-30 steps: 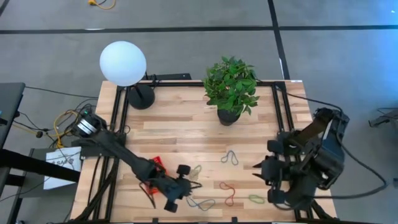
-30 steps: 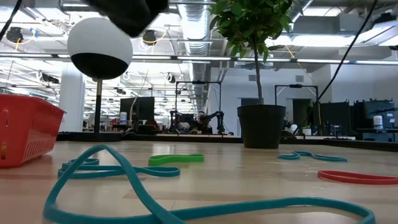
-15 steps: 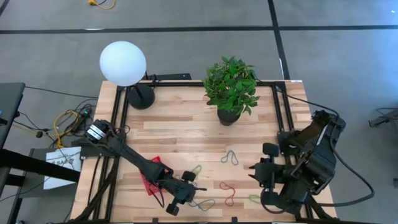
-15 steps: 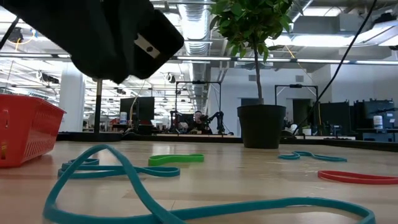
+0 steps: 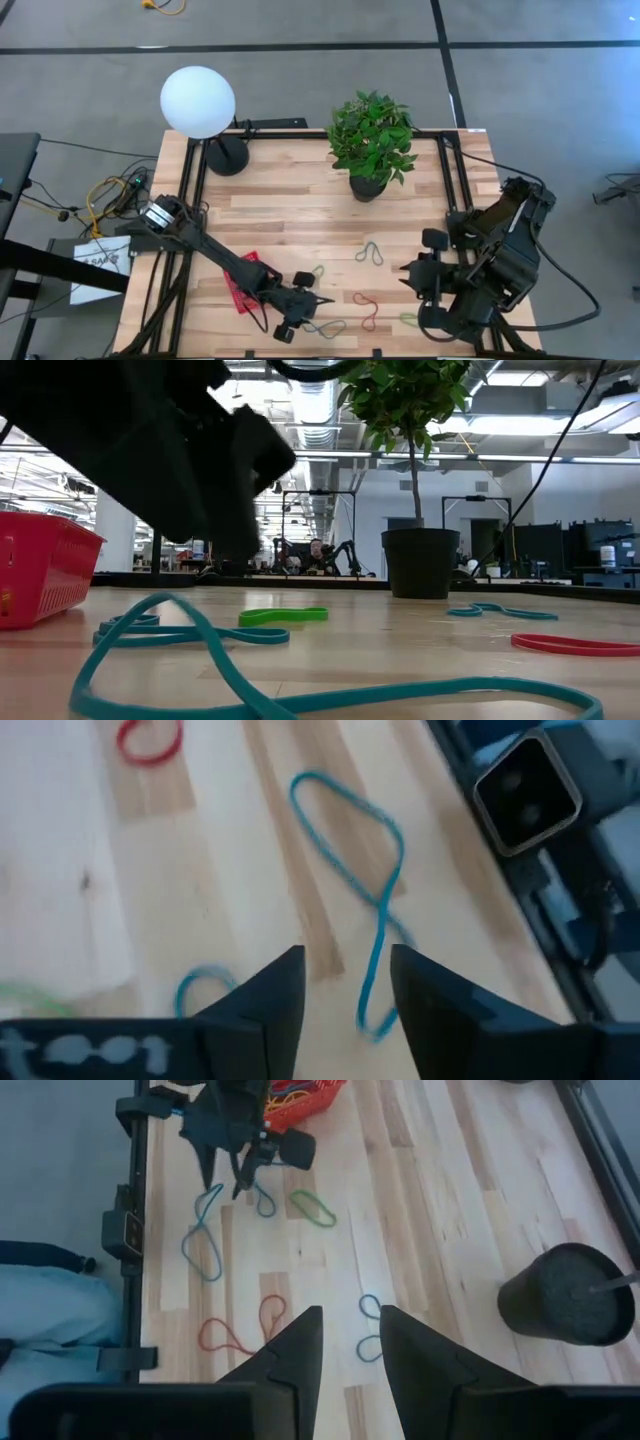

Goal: Pick and place items into bin
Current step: Put the blue rubber band into the red bin

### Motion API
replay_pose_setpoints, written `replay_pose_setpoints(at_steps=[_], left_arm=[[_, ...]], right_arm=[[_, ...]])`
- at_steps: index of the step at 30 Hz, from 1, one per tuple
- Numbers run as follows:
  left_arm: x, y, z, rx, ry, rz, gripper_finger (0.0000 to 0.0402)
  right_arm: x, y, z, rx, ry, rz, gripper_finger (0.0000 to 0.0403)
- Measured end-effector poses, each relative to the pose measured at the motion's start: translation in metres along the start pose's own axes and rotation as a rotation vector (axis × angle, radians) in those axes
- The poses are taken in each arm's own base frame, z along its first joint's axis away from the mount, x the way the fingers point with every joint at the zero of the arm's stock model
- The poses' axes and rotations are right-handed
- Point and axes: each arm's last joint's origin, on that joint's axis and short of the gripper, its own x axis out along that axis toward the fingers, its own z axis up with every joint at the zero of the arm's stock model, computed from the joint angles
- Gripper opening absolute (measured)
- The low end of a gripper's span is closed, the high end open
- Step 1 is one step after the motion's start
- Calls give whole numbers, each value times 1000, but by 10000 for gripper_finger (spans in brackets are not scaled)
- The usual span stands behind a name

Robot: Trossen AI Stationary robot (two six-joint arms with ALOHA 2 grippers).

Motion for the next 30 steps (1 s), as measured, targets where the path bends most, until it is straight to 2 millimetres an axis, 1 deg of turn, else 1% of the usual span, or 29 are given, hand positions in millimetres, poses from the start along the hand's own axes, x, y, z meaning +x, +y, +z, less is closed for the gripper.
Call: replay_pose_setpoints(at_steps=[6,10,13,16,19,22,25,26,28,30], left_arm=[[12,0,-6,-10,24,-25,161],[15,1,-9,-15,49,-51,162],[15,1,-10,-30,58,-54,155],[15,2,-12,-34,87,-64,137],[15,5,-12,-41,93,-74,108],[15,9,-12,-49,104,-67,70],[15,11,-12,-48,106,-65,20],[14,11,-12,-45,109,-66,11],[8,10,-9,-42,112,-66,7],[-2,9,-4,-31,151,-42,7]], right_arm=[[0,0,0,-19,-1,1,98],[0,0,0,-18,-1,0,98],[0,0,0,-17,-2,1,98],[0,0,0,-16,-3,3,98],[0,0,0,-15,-4,3,98],[0,0,1,-14,-5,4,98],[0,0,1,-14,-6,3,98],[0,0,1,-14,-6,3,98],[0,0,1,-14,-6,3,98],[0,0,1,-14,-7,3,98]])
